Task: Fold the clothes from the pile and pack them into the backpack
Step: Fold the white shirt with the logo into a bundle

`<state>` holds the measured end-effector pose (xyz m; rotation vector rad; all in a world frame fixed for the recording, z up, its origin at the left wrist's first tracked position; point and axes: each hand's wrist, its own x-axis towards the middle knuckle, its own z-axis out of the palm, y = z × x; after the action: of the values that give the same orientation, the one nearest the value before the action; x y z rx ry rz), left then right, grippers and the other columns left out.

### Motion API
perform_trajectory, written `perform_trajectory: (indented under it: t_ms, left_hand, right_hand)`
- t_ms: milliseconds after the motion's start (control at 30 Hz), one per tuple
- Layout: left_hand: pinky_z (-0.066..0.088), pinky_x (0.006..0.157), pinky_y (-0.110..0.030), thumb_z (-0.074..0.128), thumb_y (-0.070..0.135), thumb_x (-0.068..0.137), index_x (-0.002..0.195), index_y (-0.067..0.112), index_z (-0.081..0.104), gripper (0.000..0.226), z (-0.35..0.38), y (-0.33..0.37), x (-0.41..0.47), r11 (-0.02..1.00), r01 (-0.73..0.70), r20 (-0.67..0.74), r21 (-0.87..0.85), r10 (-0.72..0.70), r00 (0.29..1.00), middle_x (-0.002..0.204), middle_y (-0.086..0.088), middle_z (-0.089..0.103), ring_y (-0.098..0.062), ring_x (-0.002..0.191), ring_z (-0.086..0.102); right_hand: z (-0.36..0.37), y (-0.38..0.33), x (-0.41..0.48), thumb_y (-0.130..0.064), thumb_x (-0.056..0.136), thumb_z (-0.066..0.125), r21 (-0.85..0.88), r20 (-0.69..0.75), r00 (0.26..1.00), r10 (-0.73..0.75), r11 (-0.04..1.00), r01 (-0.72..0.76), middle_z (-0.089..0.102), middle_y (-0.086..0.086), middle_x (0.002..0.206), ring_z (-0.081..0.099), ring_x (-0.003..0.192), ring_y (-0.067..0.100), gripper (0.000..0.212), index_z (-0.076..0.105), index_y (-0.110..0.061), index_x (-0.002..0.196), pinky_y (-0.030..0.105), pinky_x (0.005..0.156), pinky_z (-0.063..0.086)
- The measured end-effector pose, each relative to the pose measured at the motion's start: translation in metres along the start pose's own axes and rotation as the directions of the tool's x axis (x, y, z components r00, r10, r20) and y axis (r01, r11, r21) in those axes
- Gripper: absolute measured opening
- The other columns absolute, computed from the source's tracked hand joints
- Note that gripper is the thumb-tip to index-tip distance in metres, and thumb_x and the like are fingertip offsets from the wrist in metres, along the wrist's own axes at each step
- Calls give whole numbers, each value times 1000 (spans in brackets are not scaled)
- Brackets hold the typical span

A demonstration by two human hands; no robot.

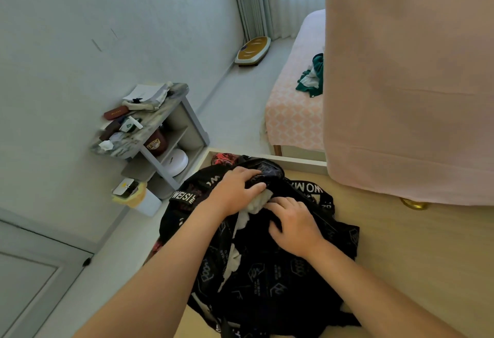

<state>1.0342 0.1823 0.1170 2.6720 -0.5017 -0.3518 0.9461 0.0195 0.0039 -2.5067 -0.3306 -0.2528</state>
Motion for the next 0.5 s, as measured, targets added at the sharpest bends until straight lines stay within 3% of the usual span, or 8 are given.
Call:
perform_trajectory:
  t_ms: [33,100,200,267,367,500]
  left_hand:
    - [34,112,-41,50,58,92,141,36,48,54,8,5,-5,999,34,52,23,-35,998,143,4,47,-17,135,38]
    - [32,113,-43,46,59,93,145,33,43,58,22,19,-14,990,54,-2,128,-55,999,149,0,42,-21,139,34]
    - [27,115,-41,51,52,94,144,27,46,56,35,54,-21,985,-20,-175,172,50,983,148,-1,42,-20,140,31]
    - [29,113,-41,53,48,94,142,27,48,53,45,82,-21,986,-111,-177,128,133,975,144,1,47,-19,137,34]
    - [38,105,-41,51,45,95,140,28,48,48,68,120,-16,972,-226,-45,55,229,972,136,3,54,-20,128,44]
    - [48,95,-35,53,43,96,136,29,50,43,112,175,-9,946,-293,182,-137,314,932,125,6,59,-16,110,57]
  right_hand:
    - [-12,5,-10,-34,84,54,6,-19,1000,24,1000,-24,60,-9,123,56,115,15,41,64,-27,123,34,90,47]
    - [-35,17,-29,-30,86,56,30,-26,996,81,996,-80,62,-10,121,57,112,11,35,68,-27,120,34,91,47]
    - [-69,34,-53,-28,91,54,67,35,982,186,980,-188,62,-11,122,56,113,9,32,68,-28,119,34,97,47]
    - [-86,44,-67,-30,91,52,85,41,962,270,958,-273,62,-11,120,57,111,9,33,67,-28,121,33,96,48]
    - [-111,56,-86,-28,93,50,163,27,907,419,894,-418,65,-9,119,60,106,8,34,66,-28,123,32,93,50]
    - [-148,74,-134,-20,98,52,227,51,744,666,718,-658,65,-5,124,61,105,10,33,64,-25,128,26,94,48]
